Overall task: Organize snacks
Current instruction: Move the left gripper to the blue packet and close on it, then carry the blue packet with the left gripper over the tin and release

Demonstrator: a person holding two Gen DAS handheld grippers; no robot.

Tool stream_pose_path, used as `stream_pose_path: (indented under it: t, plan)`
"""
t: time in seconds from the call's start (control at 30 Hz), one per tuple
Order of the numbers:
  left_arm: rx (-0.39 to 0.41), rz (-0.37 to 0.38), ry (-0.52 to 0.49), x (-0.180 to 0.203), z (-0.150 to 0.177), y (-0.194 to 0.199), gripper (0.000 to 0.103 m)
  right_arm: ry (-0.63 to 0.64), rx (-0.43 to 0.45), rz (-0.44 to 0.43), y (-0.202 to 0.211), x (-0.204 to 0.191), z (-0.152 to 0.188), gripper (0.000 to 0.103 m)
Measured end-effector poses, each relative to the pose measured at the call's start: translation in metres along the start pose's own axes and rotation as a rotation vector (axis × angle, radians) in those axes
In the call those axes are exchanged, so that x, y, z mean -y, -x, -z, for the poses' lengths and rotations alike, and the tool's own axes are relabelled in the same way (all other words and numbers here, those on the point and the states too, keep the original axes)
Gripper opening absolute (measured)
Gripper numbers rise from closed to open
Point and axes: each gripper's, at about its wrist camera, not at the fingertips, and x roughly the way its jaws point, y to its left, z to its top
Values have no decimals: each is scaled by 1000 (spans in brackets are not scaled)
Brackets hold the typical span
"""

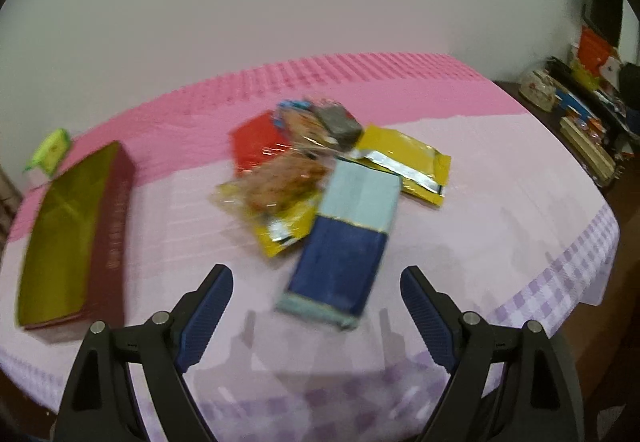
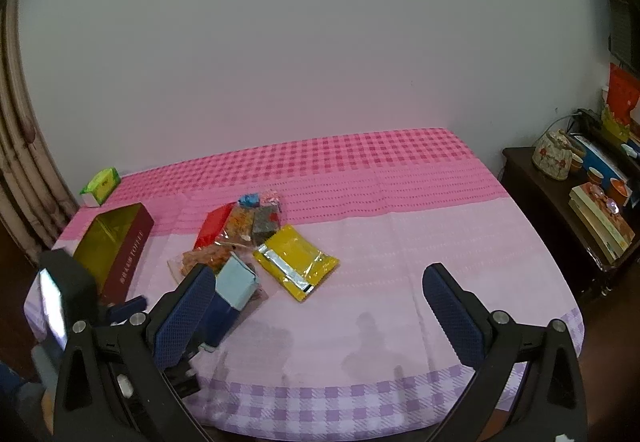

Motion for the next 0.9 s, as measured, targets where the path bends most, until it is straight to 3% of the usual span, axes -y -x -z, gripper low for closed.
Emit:
stream_pose_path:
  t: [0.17,0.37,0.4,0.43,0.5,0.9]
  plan:
    - [-30,3,-81,12,-14,-27,88,12,-17,14,-11,0,2,103]
    - [-53,-39,-102,9,-17,-48,87,6,-36,19,-19,5,5,103]
    - [-55,-36,-100,8,-16,-49,83,4,-38,18,-20,6,5,103]
    - [-57,-32,-103,8,-15,-50,69,2,-39,17,-20,6,5,103]
    - [-62,-63,-136,11,-12,-52,55,-1,-44,14,-21,7,5,103]
    - [-32,-29,-149,15,3,-24,51,1,-27,-3,-13,5,2,103]
